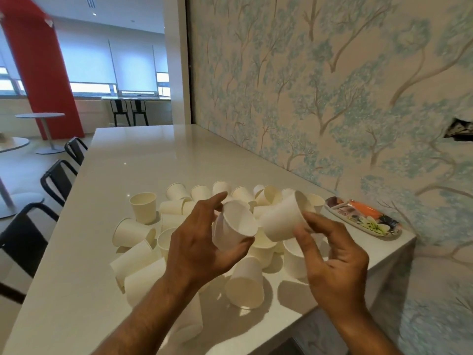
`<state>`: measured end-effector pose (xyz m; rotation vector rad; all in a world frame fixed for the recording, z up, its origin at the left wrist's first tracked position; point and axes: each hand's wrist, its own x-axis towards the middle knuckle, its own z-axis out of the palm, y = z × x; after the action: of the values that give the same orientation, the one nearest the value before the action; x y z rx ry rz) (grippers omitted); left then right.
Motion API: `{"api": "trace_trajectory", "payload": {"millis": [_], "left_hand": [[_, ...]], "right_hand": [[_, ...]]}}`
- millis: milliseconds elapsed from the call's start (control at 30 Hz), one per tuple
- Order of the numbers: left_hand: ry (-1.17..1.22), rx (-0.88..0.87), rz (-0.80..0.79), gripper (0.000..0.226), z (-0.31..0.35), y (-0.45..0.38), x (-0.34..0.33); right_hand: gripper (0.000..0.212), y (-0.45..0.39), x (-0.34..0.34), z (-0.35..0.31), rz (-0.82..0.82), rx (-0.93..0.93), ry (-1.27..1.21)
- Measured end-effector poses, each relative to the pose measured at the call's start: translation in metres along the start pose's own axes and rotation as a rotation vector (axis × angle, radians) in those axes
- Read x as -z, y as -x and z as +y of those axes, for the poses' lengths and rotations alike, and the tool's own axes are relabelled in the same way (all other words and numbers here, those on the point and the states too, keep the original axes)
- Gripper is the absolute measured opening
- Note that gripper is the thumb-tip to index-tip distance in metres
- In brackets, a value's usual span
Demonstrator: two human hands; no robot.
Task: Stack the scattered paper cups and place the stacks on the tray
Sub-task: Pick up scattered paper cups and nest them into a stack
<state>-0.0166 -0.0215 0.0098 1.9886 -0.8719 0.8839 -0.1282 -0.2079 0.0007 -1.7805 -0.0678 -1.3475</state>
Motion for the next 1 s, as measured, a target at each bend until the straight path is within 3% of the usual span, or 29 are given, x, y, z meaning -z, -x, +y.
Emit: {"api": "trace_trajectory", "payload": {"millis": [167,467,600,700,733,867,1000], "left_hand": [[0.021,-0.02,-0.03,0.091,0.009,0.004,0.004],[0.121,0.009,-0.065,0.094,0.006,0.009,0.007],[0.114,0.045,-0.094,0.085,-0.001,0.016,0.008],[0.133,0.13,-0.09,0.088,-0.005,0.019,0.01],[0.139,0.151,-0.089,0.087,-0.005,0.02,0.012],[0.193,0.181,-0.092,0.082,-0.006,0.021,0.012],[0.177,0.205,-0.141,0.082,-0.008,0.024,0.005]], "right_hand": [[0.025,-0.013,-0.018,-0.018,-0.054,0.118,-0.068],[0.027,-0.009,-0.038,-0.023,-0.512,-0.146,-0.182],[0.032,-0.005,-0.034,-0.014,-0.551,-0.134,-0.141],[0.037,0.002,-0.015,0.003,-0.435,-0.122,0.011],[0.039,0.005,-0.009,0.009,-0.462,-0.129,0.106],[0.046,0.021,-0.003,0.027,-0.833,-0.126,0.517],[0.036,0.025,-0.007,0.03,-0.779,-0.046,0.589]]}}
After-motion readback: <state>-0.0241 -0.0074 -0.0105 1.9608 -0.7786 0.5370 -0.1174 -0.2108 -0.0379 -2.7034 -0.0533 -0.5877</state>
